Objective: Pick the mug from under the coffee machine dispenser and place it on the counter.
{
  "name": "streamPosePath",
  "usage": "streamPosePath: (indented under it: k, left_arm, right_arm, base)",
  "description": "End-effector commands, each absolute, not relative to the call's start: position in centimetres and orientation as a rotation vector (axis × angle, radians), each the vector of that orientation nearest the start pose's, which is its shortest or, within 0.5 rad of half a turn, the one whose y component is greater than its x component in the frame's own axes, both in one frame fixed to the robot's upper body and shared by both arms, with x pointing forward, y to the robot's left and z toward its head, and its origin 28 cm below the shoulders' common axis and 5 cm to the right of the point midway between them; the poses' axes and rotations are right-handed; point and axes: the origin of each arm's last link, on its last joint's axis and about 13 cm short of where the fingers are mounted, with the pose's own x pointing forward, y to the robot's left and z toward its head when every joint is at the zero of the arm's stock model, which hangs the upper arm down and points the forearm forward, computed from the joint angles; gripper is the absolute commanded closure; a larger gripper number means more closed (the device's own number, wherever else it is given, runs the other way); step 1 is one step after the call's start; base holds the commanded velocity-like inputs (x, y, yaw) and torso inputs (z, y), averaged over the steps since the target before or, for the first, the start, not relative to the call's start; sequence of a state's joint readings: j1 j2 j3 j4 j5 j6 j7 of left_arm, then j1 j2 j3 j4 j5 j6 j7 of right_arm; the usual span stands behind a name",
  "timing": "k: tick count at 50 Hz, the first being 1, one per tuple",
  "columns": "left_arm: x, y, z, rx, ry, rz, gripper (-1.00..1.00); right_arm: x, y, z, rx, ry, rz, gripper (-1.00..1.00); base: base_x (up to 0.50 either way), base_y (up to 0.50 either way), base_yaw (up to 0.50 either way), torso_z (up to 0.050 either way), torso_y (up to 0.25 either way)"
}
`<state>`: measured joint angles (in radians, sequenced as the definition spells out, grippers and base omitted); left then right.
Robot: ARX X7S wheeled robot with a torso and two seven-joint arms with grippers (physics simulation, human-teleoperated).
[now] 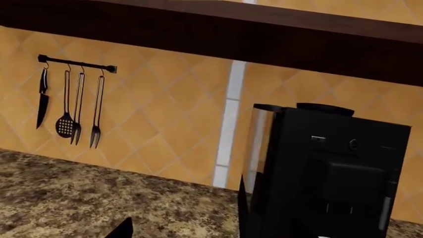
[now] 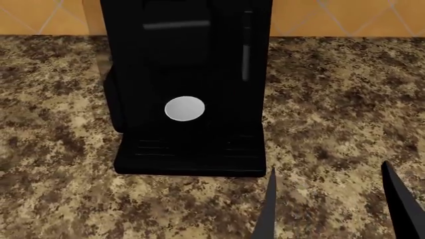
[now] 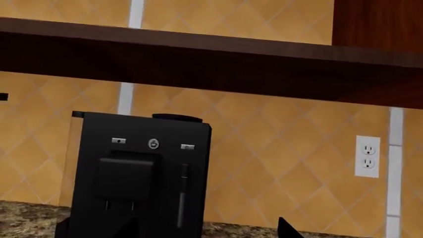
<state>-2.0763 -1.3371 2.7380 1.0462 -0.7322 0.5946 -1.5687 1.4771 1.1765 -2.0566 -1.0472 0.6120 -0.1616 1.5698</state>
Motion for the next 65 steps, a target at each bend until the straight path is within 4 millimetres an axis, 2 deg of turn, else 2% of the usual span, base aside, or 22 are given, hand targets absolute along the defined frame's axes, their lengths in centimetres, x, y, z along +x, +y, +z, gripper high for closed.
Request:
streamPosePath:
  k: [1,44,56,65]
  left_arm:
    - [10.0,23.9,22.8,-0.140,-0.268,0.093,-1.00]
    - [9.9,24.0,22.7,-0.133,-0.262,0.096,-1.00]
    - [10.0,24.0,22.9,-0.133,-0.264,0.095,-1.00]
    - [10.0,24.0,22.8,-0.128,-0.260,0.093,-1.00]
  right_arm:
    - [11.6,-10.8,20.3,-0.085,-0.422,0.036,-1.00]
    - [11.3,-10.6,20.1,-0.072,-0.391,0.057,-1.00]
    - [10.6,-10.4,19.3,-0.074,-0.316,0.127,-1.00]
    - [10.3,-9.6,17.8,-0.101,-0.260,0.201,-1.00]
  base:
    - [0.20,0.02,0.00,0.000,0.000]
    - [0.23,0.00,0.00,0.000,0.001]
    - [0.07,0.00,0.00,0.000,0.001]
    - [0.00,0.00,0.00,0.000,0.000]
